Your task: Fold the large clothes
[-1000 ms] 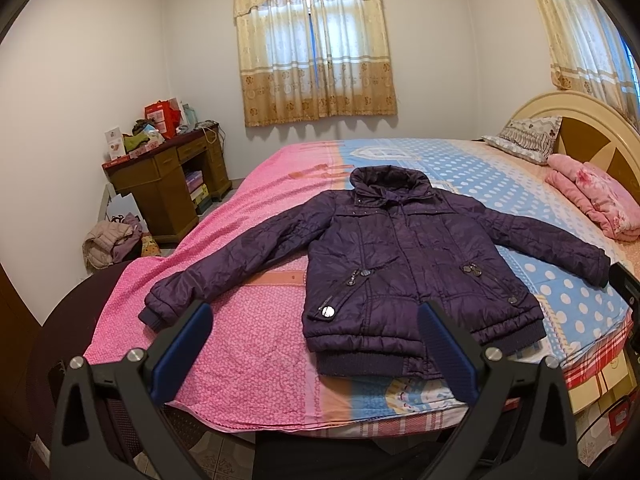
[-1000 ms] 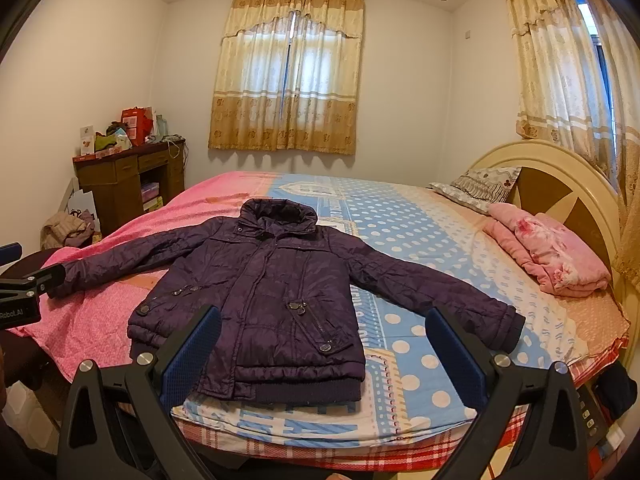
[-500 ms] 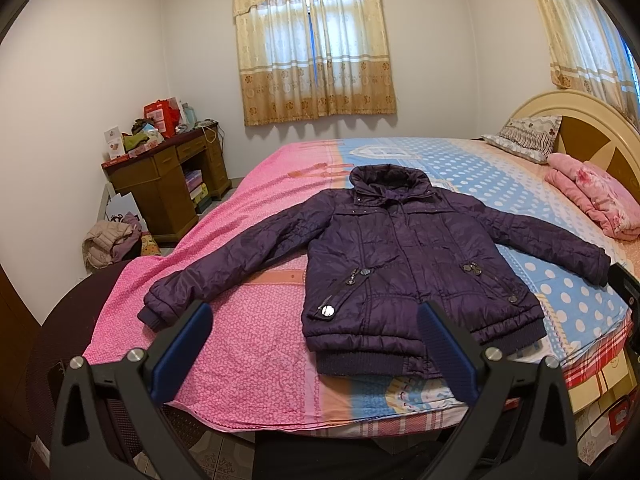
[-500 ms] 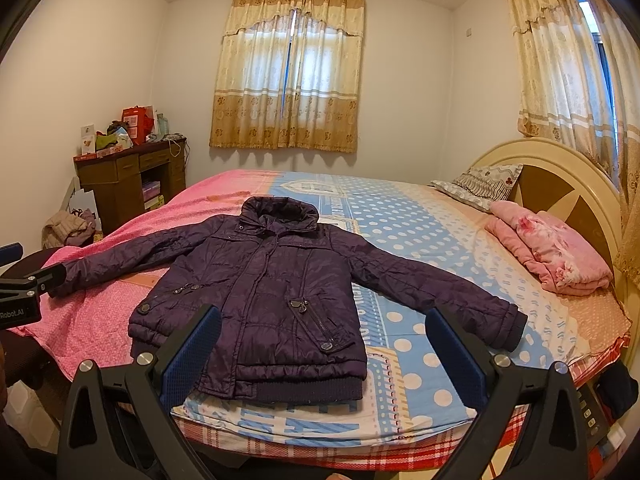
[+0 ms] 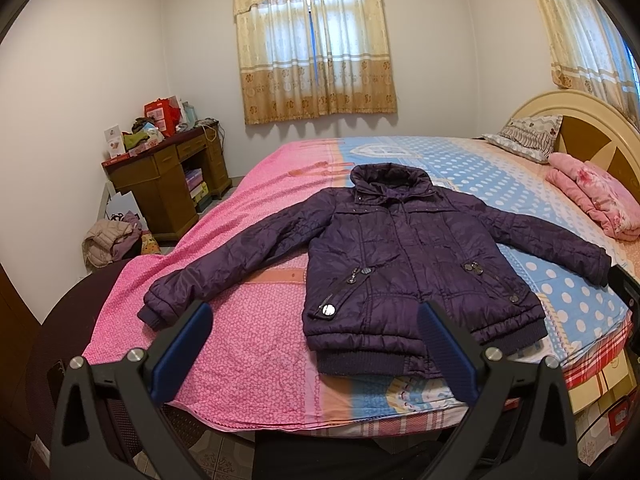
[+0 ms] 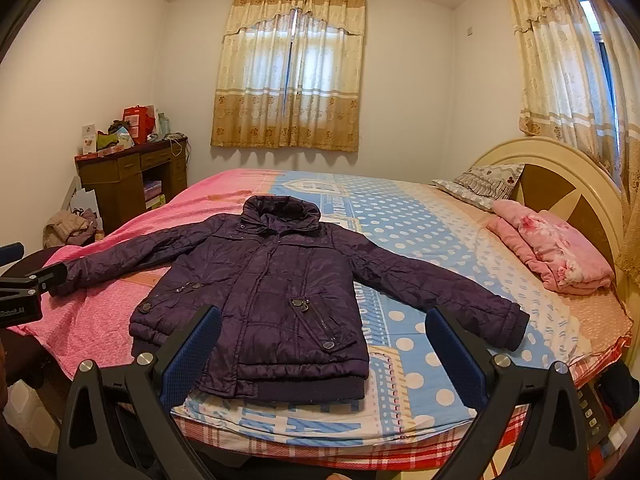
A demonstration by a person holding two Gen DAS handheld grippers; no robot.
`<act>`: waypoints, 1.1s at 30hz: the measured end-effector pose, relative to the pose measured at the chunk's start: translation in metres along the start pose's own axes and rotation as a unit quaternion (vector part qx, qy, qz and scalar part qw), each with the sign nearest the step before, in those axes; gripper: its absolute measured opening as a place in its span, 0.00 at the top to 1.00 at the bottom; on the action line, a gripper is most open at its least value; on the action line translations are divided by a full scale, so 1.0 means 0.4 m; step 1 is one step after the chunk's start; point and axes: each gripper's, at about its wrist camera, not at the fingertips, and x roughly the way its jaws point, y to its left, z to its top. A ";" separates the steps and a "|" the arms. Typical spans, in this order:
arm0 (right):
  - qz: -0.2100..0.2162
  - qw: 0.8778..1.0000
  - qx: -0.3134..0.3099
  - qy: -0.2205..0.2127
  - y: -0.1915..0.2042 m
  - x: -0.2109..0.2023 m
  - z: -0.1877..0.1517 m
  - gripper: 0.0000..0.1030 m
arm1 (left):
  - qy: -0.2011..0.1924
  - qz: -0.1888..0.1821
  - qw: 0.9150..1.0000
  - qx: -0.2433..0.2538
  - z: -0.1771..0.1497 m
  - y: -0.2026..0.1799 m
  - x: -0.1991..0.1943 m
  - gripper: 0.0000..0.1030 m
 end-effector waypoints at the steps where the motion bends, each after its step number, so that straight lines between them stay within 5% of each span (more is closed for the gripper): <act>1: 0.001 1.000 0.000 0.000 0.000 0.002 -0.003 0.01 | 0.000 0.000 1.000 0.000 -0.002 0.001 0.001 0.00; 16: 0.033 0.999 0.008 -0.011 -0.024 0.022 -0.010 0.01 | 0.026 -0.011 1.000 -0.003 -0.022 0.009 0.050 0.00; 23: 0.063 0.996 0.063 0.013 -0.153 0.135 -0.046 0.01 | 0.038 -0.033 0.999 -0.002 -0.032 0.008 0.111 0.00; 30: -0.036 0.991 0.118 0.055 -0.396 0.308 -0.134 0.01 | 0.059 -0.045 0.997 0.000 -0.020 -0.003 0.269 0.00; 33: -0.094 0.978 0.161 0.094 -0.536 0.382 -0.167 0.01 | 0.064 -0.046 0.997 0.008 -0.001 -0.022 0.346 0.00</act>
